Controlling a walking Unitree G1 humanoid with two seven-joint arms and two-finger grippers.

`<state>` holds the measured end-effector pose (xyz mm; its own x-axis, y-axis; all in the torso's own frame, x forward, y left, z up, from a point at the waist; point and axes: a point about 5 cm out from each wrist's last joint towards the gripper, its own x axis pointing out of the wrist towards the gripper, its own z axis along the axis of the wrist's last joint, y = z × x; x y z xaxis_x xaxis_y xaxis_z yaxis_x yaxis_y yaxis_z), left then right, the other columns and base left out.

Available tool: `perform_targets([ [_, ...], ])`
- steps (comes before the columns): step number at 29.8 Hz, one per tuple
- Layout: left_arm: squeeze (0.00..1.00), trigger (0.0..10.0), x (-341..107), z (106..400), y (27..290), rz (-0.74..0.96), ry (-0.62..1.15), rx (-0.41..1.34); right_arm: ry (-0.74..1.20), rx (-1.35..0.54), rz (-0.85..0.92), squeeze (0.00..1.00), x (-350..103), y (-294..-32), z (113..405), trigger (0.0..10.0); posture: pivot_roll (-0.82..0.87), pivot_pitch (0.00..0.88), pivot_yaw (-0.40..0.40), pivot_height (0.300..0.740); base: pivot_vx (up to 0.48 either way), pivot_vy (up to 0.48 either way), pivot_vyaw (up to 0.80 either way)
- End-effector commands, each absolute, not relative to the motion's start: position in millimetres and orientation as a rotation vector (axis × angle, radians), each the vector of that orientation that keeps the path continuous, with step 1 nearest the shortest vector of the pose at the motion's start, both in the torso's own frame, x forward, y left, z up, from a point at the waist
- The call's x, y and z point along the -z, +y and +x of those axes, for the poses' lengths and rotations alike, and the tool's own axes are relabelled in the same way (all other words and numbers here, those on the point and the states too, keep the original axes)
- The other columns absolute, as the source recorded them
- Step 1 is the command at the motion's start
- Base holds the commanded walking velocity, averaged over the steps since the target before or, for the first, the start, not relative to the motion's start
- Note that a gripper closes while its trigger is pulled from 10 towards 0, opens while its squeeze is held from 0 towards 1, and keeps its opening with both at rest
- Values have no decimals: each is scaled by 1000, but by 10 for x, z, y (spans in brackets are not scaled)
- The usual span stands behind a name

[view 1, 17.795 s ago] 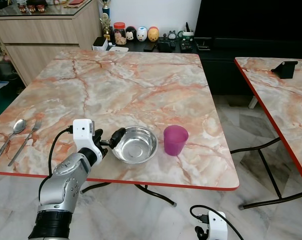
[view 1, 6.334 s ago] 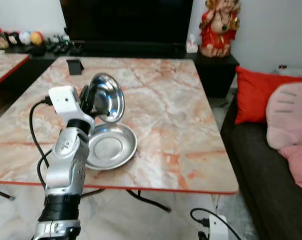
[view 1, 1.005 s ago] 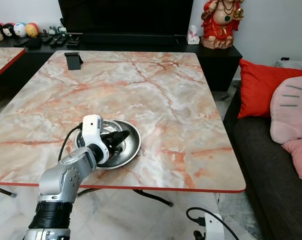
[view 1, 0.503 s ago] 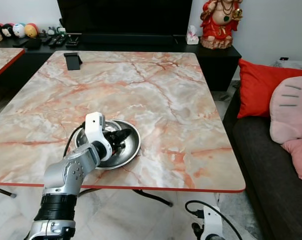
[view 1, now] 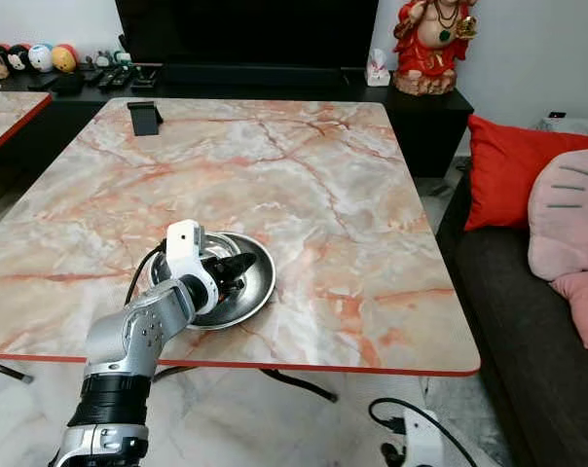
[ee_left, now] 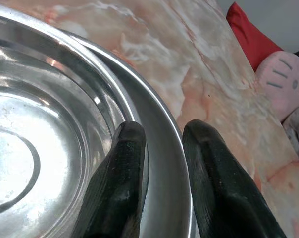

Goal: Setting the table

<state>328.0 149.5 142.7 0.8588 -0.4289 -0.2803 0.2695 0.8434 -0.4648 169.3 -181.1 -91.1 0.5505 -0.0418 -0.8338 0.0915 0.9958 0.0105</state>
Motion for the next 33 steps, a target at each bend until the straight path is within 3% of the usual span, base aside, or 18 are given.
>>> perform_targets([
  [1, 0, 10000, -1467, 3296, 1461, -438, 389, 393, 987, 79, 69, 0, 932, -1780, 1646, 10000, 64, 0, -13, 740, 0, 0, 0],
  [11, 0, 10000, -1509, 3306, 1452, -460, 377, 399, 1009, 65, 79, 0, 981, -1561, 1562, 10000, 63, 0, -13, 740, 0, 0, 0],
  [33, 0, 10000, -1508, 3284, 1404, -486, 390, 429, 986, 75, 76, 0, 950, -1631, 1628, 10000, 62, 0, -13, 740, 0, 0, 0],
])
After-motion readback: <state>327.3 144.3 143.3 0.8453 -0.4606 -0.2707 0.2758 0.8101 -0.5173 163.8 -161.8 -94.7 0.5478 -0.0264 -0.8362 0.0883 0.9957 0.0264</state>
